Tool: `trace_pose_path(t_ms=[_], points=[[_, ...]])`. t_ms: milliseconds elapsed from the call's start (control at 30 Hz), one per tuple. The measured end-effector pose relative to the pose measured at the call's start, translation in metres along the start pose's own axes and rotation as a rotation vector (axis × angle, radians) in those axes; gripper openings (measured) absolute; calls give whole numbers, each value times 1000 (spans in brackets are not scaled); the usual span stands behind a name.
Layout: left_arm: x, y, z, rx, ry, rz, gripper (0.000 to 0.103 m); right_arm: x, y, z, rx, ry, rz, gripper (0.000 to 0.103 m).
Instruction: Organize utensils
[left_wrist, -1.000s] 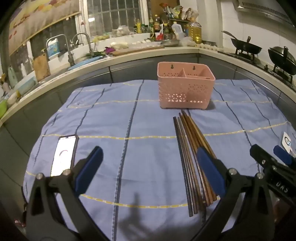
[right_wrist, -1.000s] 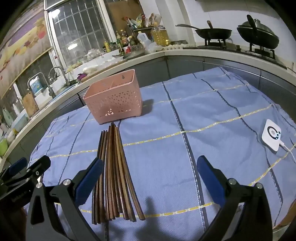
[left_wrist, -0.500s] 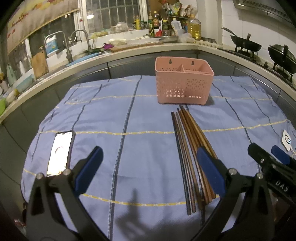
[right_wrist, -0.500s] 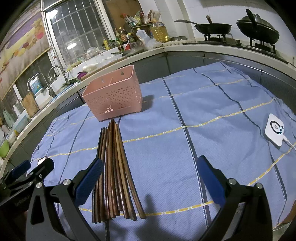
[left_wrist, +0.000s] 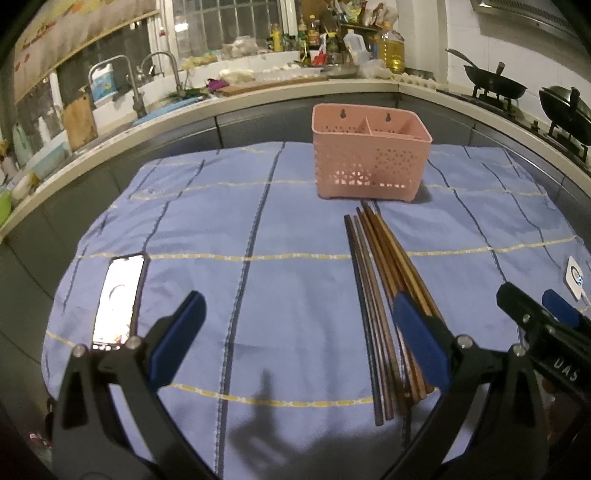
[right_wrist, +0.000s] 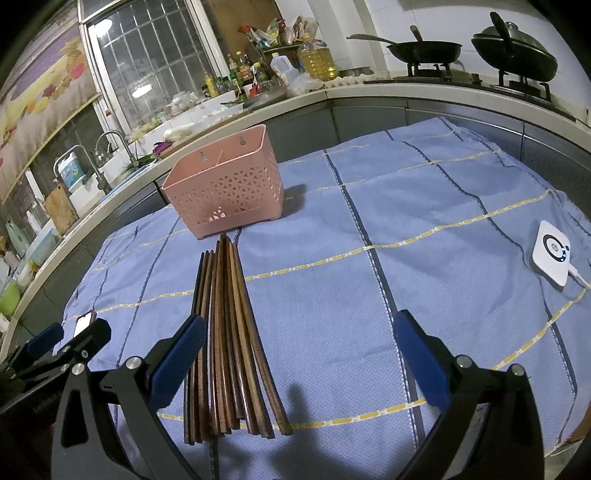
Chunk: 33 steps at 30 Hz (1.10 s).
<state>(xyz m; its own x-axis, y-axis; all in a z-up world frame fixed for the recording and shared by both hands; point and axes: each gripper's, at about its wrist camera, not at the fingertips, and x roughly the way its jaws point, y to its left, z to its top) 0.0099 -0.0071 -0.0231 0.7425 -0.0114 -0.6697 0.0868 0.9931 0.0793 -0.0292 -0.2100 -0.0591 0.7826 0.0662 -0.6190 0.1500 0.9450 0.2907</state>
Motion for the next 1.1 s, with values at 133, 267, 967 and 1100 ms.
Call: trace_pose_path(t_ms=[133,267,967,1100], points=[[2,0,0,5,5,17,97,1,1,-1,4,2,4,100],[2,0,1,7,-5,35,97,1,3,-3,13,-4,4,100],[2,-2,4,40,-37,89,97,-19,12,1,-47,-122,34,100],[2,0,4,41,-48,99,97,-21,12,3,-53,-138,5,100]])
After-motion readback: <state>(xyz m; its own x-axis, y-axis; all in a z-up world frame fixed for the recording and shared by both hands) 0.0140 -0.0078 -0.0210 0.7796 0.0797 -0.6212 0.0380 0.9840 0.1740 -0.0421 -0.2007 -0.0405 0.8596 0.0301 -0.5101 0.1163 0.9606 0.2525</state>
